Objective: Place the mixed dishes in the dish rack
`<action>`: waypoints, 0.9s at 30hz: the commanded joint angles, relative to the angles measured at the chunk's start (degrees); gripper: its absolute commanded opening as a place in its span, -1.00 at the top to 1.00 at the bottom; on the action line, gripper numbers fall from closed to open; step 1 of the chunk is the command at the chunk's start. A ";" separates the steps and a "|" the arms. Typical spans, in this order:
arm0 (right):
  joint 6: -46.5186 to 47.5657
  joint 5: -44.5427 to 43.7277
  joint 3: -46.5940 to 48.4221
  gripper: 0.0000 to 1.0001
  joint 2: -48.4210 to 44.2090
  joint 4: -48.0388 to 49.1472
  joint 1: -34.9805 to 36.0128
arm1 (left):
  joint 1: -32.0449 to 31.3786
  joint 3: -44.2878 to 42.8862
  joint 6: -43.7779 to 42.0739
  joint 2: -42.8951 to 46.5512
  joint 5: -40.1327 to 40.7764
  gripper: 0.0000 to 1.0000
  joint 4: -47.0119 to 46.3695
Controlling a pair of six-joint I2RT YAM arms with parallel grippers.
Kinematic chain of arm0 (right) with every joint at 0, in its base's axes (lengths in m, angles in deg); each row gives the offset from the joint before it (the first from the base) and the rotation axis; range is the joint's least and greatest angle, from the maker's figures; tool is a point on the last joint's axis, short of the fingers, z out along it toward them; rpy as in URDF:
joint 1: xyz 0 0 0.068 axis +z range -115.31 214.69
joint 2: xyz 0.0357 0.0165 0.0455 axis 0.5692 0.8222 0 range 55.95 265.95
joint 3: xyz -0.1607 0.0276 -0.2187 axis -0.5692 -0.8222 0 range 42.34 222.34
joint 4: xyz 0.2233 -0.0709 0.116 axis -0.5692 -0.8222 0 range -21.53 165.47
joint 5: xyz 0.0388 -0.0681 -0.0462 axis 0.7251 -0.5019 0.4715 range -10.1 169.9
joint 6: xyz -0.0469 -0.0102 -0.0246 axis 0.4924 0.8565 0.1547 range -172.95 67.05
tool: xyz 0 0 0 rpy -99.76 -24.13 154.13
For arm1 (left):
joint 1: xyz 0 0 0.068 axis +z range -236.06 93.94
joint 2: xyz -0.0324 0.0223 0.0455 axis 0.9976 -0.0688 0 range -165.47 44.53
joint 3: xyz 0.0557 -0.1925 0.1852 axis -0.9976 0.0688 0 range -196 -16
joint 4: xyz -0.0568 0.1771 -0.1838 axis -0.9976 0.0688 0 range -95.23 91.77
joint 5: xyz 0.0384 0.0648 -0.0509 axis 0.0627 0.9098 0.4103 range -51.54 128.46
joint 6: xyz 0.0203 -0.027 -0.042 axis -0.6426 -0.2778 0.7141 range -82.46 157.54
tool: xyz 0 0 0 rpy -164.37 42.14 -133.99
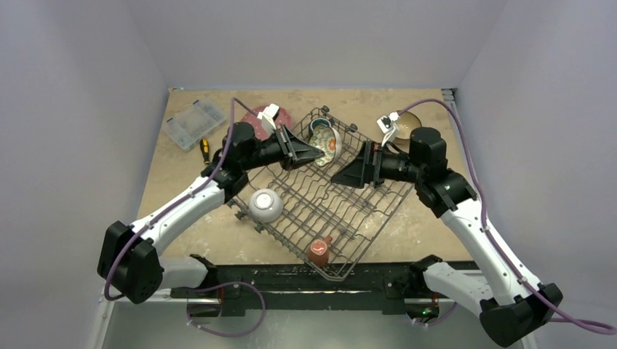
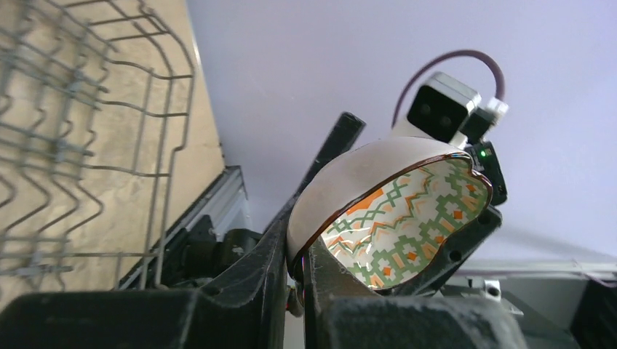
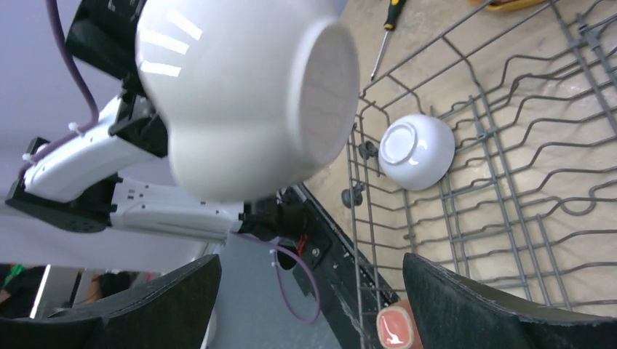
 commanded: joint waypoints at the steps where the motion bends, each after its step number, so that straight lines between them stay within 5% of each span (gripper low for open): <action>1: -4.74 -5.55 3.49 -0.93 -1.33 2.77 -0.02 | -3.42 -2.82 6.65 -2.61 -2.75 1.00 -16.13; 8: -7.56 -14.30 4.44 -0.86 -6.08 5.00 0.04 | -5.28 -3.11 6.23 -2.81 -3.19 1.00 -14.62; 27: -11.85 -7.83 -0.39 -0.48 -9.32 6.39 0.00 | -11.40 -3.11 -3.76 2.88 1.99 1.00 1.11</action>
